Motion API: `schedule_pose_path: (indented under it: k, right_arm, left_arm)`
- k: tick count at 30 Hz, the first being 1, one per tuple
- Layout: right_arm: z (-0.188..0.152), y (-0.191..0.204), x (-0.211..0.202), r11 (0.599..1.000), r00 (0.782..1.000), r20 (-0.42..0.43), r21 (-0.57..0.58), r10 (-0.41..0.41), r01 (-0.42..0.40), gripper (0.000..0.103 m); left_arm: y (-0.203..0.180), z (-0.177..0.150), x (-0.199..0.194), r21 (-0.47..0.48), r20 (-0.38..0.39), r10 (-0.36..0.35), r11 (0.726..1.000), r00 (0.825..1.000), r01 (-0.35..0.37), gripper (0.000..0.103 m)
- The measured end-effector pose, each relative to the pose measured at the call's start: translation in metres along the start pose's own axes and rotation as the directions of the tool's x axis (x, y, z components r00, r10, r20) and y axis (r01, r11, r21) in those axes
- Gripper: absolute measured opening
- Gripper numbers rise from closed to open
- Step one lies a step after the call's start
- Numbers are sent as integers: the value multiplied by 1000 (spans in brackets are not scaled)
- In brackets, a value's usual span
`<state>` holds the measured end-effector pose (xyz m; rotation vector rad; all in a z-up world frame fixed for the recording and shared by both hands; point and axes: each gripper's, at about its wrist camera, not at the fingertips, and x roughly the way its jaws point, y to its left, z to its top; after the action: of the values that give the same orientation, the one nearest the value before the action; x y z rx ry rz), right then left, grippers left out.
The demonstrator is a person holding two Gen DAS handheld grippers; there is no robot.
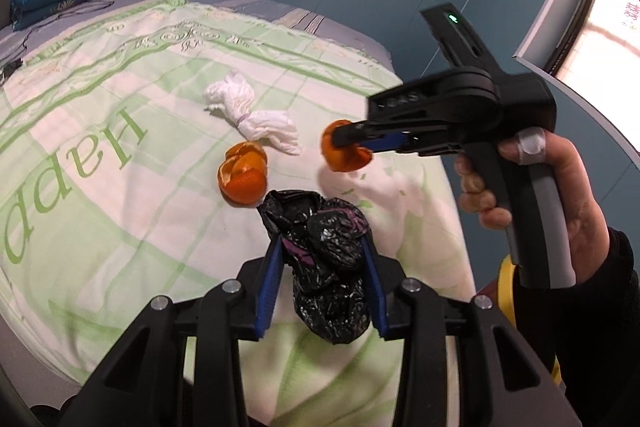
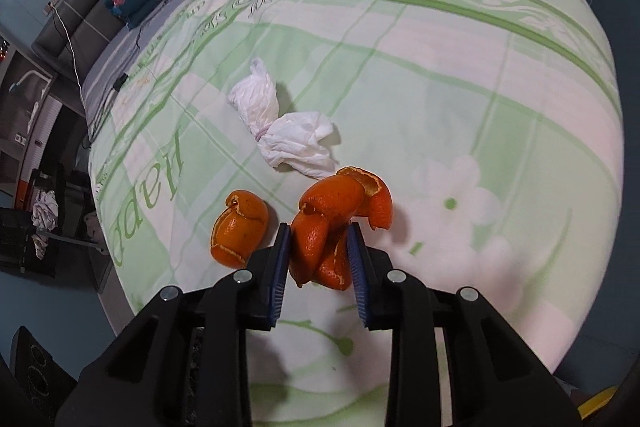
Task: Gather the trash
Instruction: 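Grasp the black plastic bag with the left tool while right grasps an orange peel, then lift the black bag and orange peel and carry both to the yellow bin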
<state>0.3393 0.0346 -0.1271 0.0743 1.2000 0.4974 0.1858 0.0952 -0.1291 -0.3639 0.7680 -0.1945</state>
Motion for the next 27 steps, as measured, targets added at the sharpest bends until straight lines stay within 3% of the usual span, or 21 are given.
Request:
schedule_pose_path:
  k: [7,15,27]
  right_arm:
    - [-32,-8,-64,997,994,82,9,70,-71,27]
    - [-81,-20,-139,992,973,198,1,122,-125,27]
    - [-146,-62,-218,993,934,348,47,87,-110,27]
  left_arm:
    - [-27,6,-38,53,63,8,999,998,-12,35]
    - [-75,6,-91,164,158,-13,986,987,-14,35]
    - [-139,-5,-140,272,221,-106,961,970,44,35]
